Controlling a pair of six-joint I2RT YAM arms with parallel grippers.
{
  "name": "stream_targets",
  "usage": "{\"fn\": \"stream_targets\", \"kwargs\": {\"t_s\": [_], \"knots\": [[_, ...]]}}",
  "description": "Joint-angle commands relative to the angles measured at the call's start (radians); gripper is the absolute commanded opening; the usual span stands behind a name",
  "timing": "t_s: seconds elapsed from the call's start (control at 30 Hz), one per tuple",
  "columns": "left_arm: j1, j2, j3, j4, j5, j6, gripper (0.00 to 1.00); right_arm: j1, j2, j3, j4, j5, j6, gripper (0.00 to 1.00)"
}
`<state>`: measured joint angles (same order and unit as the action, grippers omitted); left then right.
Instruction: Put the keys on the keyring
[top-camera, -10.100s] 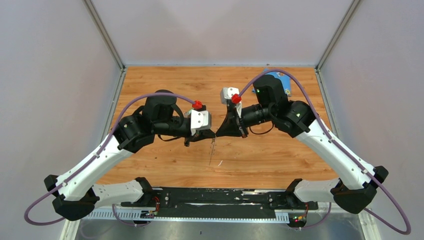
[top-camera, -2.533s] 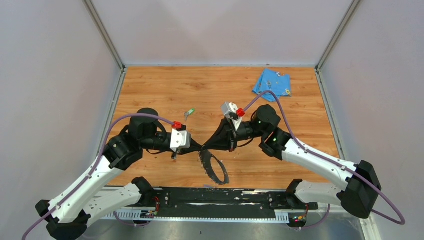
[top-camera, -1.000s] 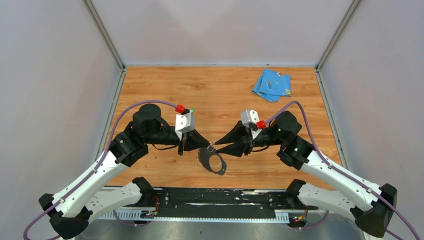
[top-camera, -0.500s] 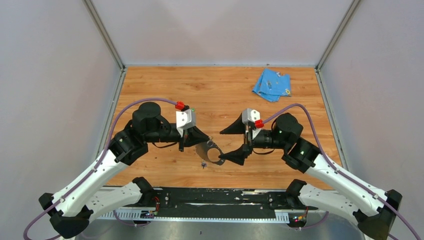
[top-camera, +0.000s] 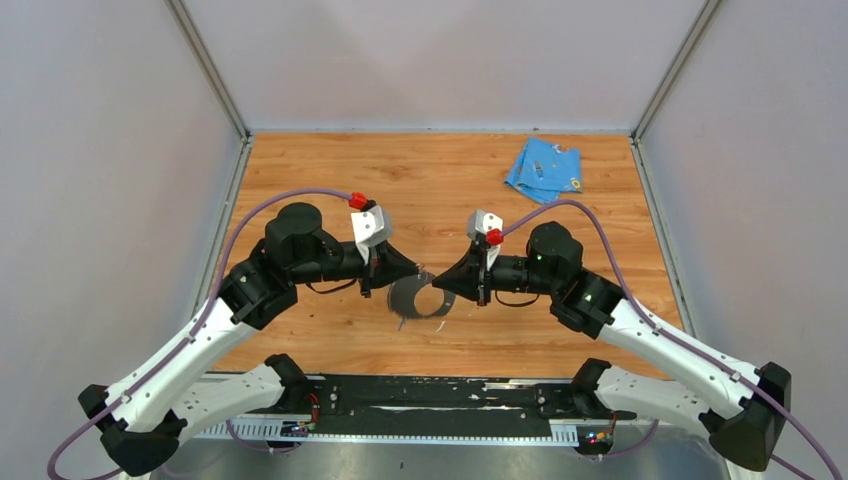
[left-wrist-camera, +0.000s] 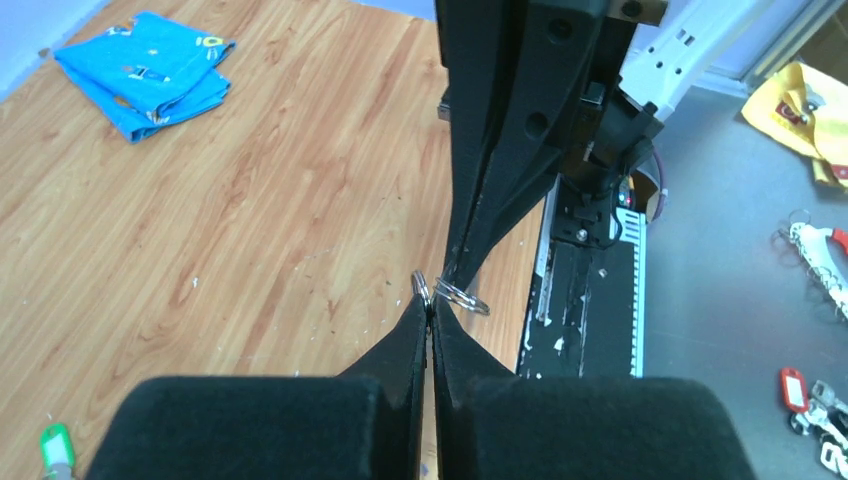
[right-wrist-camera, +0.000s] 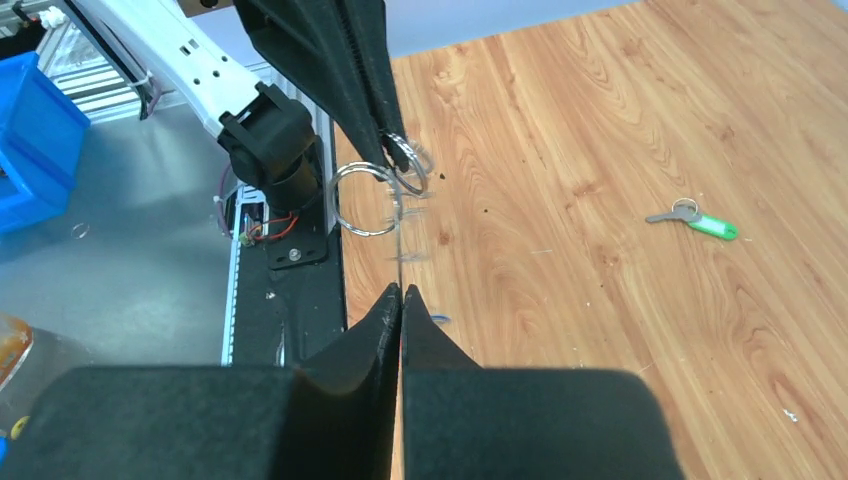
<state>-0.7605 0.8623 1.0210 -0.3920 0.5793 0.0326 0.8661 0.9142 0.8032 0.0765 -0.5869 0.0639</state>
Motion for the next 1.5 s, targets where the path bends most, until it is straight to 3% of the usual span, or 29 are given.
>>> {"fn": "stream_targets", "kwargs": {"t_s": [0.0, 0.07, 0.1, 0.17, 0.33, 0.43, 0.53, 0.67, 0.77, 0.9, 1.0, 1.33, 1.47], "knots": [[0.001, 0.0, 0.002, 0.06, -0.024, -0.113, 0.0, 0.011, -0.042, -0.01, 0.045, 0.074, -0.017, 0.0], [0.001, 0.0, 0.004, 0.07, -0.04, -0.139, 0.0, 0.011, -0.084, -0.034, 0.068, 0.07, -0.03, 0.0], [0.001, 0.0, 0.005, 0.07, -0.047, -0.151, 0.08, 0.011, -0.103, -0.047, 0.08, 0.062, -0.039, 0.0], [0.001, 0.003, 0.009, 0.064, -0.054, -0.173, 0.32, 0.011, -0.146, -0.066, 0.084, 0.059, -0.054, 0.0], [0.001, -0.014, 0.014, 0.042, -0.106, -0.121, 0.65, 0.011, -0.189, -0.05, -0.007, 0.001, -0.104, 0.0], [0.001, -0.016, 0.049, 0.023, -0.112, 0.016, 0.72, 0.011, -0.165, -0.006, -0.099, -0.033, -0.111, 0.0], [0.001, -0.011, 0.113, -0.037, -0.019, 0.218, 0.77, 0.011, -0.139, 0.035, -0.16, -0.057, -0.111, 0.0], [-0.001, -0.021, 0.167, -0.242, 0.232, 0.583, 0.8, 0.011, -0.112, 0.074, -0.195, -0.106, -0.116, 0.0], [-0.01, -0.053, 0.151, -0.339, 0.214, 0.845, 0.83, 0.009, -0.095, 0.097, -0.212, -0.147, -0.114, 0.0], [-0.033, -0.075, 0.111, -0.338, 0.188, 1.014, 0.85, 0.009, -0.059, 0.132, -0.228, -0.195, -0.089, 0.0], [-0.074, -0.072, 0.097, -0.333, 0.172, 1.048, 0.83, 0.01, -0.032, 0.152, -0.232, -0.201, -0.078, 0.0], [-0.165, -0.046, 0.068, -0.252, 0.039, 0.933, 0.76, 0.01, 0.04, 0.195, -0.225, -0.116, -0.025, 0.0], [-0.19, -0.041, 0.043, -0.185, -0.056, 0.792, 0.74, 0.01, 0.049, 0.202, -0.223, -0.09, -0.017, 0.0]]}}
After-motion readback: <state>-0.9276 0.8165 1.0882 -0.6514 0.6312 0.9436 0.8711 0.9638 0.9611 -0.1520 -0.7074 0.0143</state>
